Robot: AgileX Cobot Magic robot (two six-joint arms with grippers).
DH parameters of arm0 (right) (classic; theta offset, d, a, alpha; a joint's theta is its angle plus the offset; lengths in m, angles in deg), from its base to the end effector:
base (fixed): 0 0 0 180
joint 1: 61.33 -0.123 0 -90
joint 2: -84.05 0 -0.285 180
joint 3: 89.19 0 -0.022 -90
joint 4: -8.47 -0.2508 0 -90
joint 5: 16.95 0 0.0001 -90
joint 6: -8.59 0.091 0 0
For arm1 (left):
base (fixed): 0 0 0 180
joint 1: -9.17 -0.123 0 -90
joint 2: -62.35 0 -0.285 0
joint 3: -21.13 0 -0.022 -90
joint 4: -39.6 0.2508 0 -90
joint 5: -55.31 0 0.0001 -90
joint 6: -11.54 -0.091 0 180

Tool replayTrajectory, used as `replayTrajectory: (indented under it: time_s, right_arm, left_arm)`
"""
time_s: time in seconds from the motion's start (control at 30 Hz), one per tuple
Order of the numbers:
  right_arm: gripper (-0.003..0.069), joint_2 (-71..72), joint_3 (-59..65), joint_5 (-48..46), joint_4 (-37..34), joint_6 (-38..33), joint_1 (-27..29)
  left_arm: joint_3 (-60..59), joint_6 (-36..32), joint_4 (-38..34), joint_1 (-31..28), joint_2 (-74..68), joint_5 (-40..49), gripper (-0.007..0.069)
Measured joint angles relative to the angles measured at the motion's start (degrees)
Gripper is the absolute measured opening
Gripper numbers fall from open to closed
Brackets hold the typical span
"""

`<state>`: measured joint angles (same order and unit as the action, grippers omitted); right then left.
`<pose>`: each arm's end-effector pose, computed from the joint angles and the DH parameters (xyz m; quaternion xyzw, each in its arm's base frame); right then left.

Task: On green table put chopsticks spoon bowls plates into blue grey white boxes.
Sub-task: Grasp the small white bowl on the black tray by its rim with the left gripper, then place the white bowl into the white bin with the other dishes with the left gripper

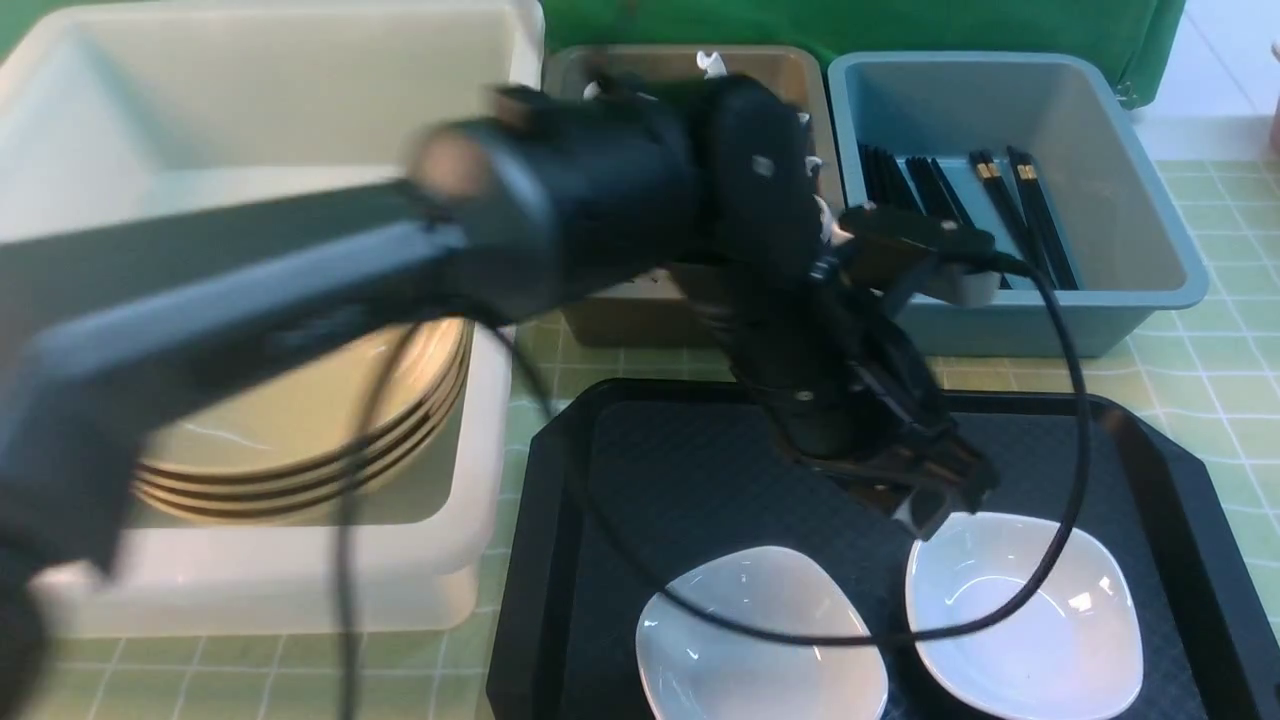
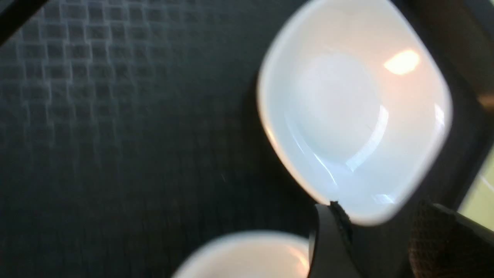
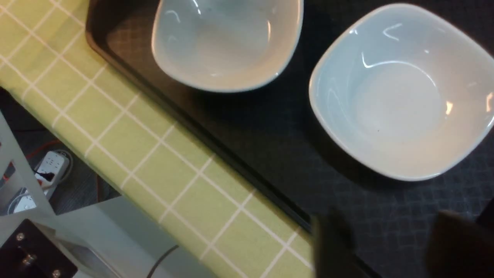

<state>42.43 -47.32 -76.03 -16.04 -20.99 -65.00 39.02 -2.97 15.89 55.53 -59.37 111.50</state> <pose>0.0858 0.0380 0.2973 -0.2218 0.8997 0.1319 0.3521 0.2755 -0.3330 0.2475 0.4167 0.8730 -0.2273 0.1117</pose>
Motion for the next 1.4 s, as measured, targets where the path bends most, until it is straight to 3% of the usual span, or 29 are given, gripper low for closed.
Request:
replayTrajectory:
  time_s: [0.1, 0.23, 0.43, 0.57, 0.73, 0.8, 1.0, 1.17, 1.4]
  right_arm:
    - [0.0071, 0.06, 0.00, 0.00, 0.05, -0.05, -1.49]
    - [0.0028, 0.06, 0.00, 0.00, 1.55, -0.05, -4.83]
    - [0.0024, 0.06, 0.00, 0.05, 6.06, 1.61, -8.59]
    - [0.0024, 0.06, 0.00, 0.77, 7.42, 2.56, -8.90]
    - [0.0024, 0.06, 0.00, 1.55, 7.85, 3.51, -8.91]
    - [0.0024, 0.06, 0.00, 1.86, 7.85, 4.04, -8.91]
    - [0.0024, 0.06, 0.00, 2.03, 7.86, 2.82, -8.91]
    - [0.0027, -0.21, -1.13, 1.24, 6.87, -1.36, -8.91]
    - [0.0043, -9.52, -12.56, 0.10, -2.60, -8.75, -8.91]
  left_arm:
    - [4.83, 3.54, 0.83, -0.05, -5.55, 1.23, 0.0296]
    - [11.14, 5.37, 0.67, -0.05, -11.89, 4.67, 0.0330]
    - [17.48, 6.05, -1.81, -0.05, -19.31, 7.40, 0.0343]
    - [18.22, 1.46, -6.72, -0.18, -21.26, 8.16, 0.0314]
    - [18.41, -4.07, -13.11, -1.38, -22.29, 10.70, 0.0069]
    - [18.93, -4.32, -14.23, -2.72, -22.41, 12.03, 0.0017]
    - [20.04, -4.65, -16.90, -6.04, -18.84, 13.00, 0.0015]
    - [20.04, -5.18, -13.55, -7.95, -8.24, 13.56, 0.0015]
    - [8.81, -4.83, -7.52, -18.18, 14.34, 14.22, 0.0015]
